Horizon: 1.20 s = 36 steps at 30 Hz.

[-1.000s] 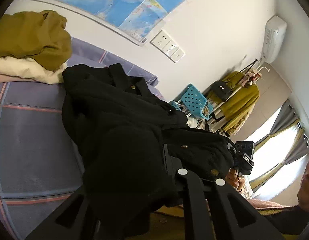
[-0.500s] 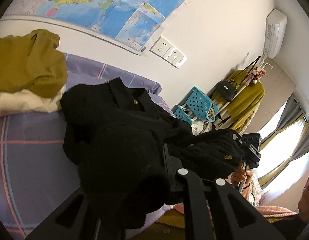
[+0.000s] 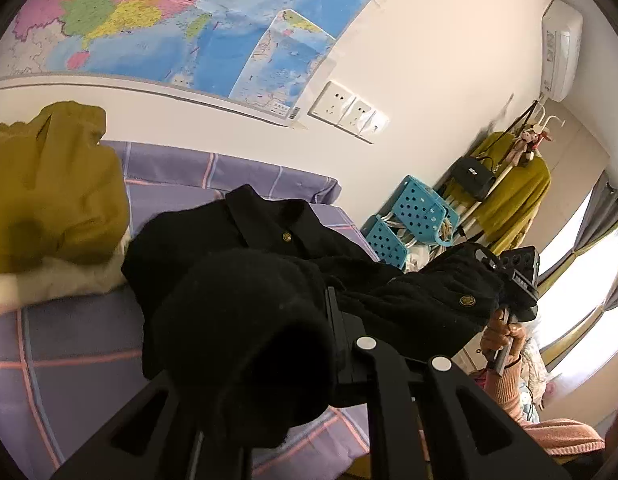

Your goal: Fold large clothes

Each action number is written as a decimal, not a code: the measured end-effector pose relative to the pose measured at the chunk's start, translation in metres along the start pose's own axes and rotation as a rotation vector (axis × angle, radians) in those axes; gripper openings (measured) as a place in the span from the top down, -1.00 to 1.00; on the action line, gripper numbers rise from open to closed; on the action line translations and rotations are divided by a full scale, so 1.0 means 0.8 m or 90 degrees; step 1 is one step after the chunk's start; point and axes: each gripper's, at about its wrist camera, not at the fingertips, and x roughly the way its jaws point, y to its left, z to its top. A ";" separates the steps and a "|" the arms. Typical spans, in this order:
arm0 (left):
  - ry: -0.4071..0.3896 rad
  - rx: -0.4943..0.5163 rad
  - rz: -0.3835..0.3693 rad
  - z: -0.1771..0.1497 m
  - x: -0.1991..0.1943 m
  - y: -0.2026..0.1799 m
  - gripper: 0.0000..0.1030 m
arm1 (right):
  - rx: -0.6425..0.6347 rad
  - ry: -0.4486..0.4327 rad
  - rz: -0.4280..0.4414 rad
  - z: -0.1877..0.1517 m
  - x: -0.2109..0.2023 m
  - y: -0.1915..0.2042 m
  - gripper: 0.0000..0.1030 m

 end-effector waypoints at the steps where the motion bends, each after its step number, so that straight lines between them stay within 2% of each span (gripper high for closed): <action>1: 0.001 0.000 0.003 0.004 0.002 0.001 0.80 | -0.001 0.001 0.000 0.005 0.004 -0.002 0.85; 14: 0.018 0.009 0.035 0.061 0.031 0.014 0.80 | 0.027 0.011 -0.013 0.052 0.045 -0.031 0.85; 30: 0.075 -0.022 0.076 0.111 0.105 0.059 0.78 | 0.110 0.042 -0.075 0.084 0.106 -0.107 0.85; 36: 0.107 -0.056 0.083 0.126 0.143 0.087 0.77 | 0.148 0.061 -0.109 0.089 0.130 -0.145 0.83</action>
